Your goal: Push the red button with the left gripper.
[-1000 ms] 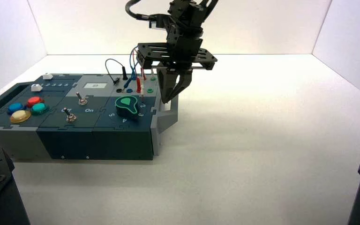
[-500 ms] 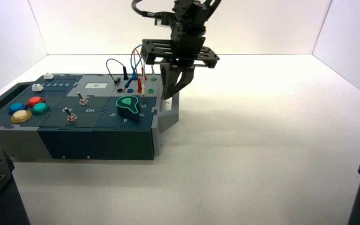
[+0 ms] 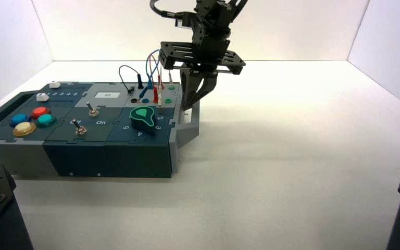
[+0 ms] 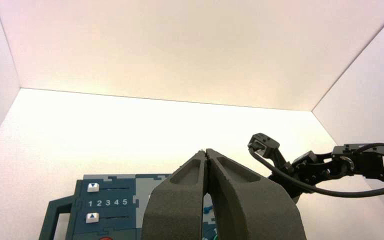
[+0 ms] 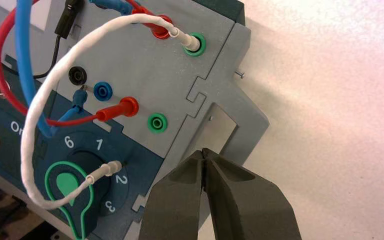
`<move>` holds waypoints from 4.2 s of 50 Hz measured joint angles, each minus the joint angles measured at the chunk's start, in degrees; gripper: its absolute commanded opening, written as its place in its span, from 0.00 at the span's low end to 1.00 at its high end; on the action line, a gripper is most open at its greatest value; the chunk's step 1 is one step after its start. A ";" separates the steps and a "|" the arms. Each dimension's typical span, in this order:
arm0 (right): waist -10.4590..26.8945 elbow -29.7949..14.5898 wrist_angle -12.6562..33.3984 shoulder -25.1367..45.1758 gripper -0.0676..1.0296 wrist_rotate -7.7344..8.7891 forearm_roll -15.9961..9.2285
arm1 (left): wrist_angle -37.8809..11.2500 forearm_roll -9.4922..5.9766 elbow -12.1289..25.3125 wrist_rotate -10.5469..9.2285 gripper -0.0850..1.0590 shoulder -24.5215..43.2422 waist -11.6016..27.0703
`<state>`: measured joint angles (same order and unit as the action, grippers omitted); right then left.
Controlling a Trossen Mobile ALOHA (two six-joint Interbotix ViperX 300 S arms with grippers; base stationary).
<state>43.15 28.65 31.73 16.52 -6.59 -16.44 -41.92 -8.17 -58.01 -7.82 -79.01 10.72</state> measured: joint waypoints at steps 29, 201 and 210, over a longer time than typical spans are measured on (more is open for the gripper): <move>-0.79 0.00 3.34 0.35 0.04 -0.88 0.00 | -0.26 0.18 0.62 1.49 0.05 0.35 0.00; -5.54 16.70 13.18 -50.89 0.04 -0.44 10.37 | 1.49 -0.09 2.99 8.44 0.05 27.42 2.02; -5.54 19.07 12.57 -57.22 0.04 0.09 10.37 | 3.34 -0.53 4.39 8.35 0.05 32.52 5.80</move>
<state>37.62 47.72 44.30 -40.69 -6.50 -6.06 -38.58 -8.70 -53.61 0.53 -46.49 16.52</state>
